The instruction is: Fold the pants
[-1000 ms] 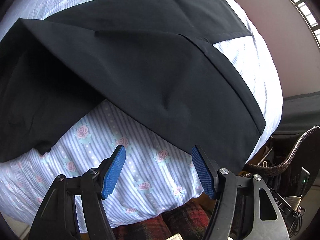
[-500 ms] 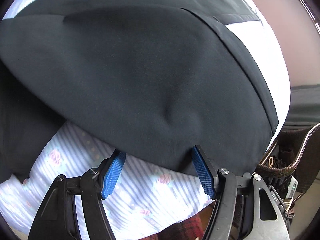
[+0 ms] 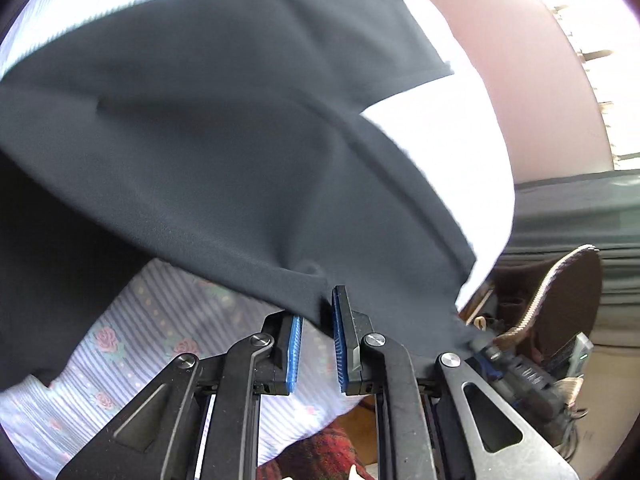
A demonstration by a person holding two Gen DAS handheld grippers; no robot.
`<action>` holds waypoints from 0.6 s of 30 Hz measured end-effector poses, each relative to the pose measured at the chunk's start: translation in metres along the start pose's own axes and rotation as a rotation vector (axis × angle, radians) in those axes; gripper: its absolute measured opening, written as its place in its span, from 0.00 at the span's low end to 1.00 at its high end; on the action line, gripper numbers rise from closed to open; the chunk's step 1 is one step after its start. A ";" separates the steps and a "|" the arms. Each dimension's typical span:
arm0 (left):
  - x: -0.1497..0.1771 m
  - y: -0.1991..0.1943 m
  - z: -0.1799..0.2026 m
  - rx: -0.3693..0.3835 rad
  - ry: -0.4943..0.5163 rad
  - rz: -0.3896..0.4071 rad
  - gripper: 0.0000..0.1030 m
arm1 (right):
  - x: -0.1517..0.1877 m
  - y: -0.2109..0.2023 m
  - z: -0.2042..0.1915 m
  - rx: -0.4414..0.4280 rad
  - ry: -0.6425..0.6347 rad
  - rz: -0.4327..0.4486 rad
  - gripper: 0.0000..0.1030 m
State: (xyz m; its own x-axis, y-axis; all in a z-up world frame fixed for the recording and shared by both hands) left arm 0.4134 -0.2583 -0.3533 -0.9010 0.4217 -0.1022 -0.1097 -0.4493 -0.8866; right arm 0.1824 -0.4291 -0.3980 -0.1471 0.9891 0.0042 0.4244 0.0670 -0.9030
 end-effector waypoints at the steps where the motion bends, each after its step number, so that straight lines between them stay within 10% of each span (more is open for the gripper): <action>1: -0.007 -0.010 0.006 0.013 0.006 0.022 0.14 | -0.008 -0.015 -0.013 -0.014 -0.021 0.032 0.08; 10: -0.095 -0.073 0.044 0.023 0.023 0.236 0.14 | -0.111 -0.119 -0.169 -0.208 -0.204 0.266 0.07; 18: -0.188 -0.058 0.033 -0.061 -0.066 0.278 0.14 | -0.186 -0.083 -0.276 -0.284 -0.304 0.240 0.07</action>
State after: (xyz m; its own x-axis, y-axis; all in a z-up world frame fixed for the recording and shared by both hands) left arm 0.5751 -0.3376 -0.2681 -0.9185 0.2361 -0.3172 0.1688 -0.4914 -0.8544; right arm 0.4208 -0.5825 -0.2050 -0.2519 0.9007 -0.3539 0.6993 -0.0834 -0.7099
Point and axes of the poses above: each gripper's, at about its wrist camera, not at the fingertips, and y roughly the way its jaws point, z to its right, x to its underside, the point moved 9 cm from there along y, roughly the way its jaws point, and after that the axes turned 7 degrees about y, right-handed, at the moved point
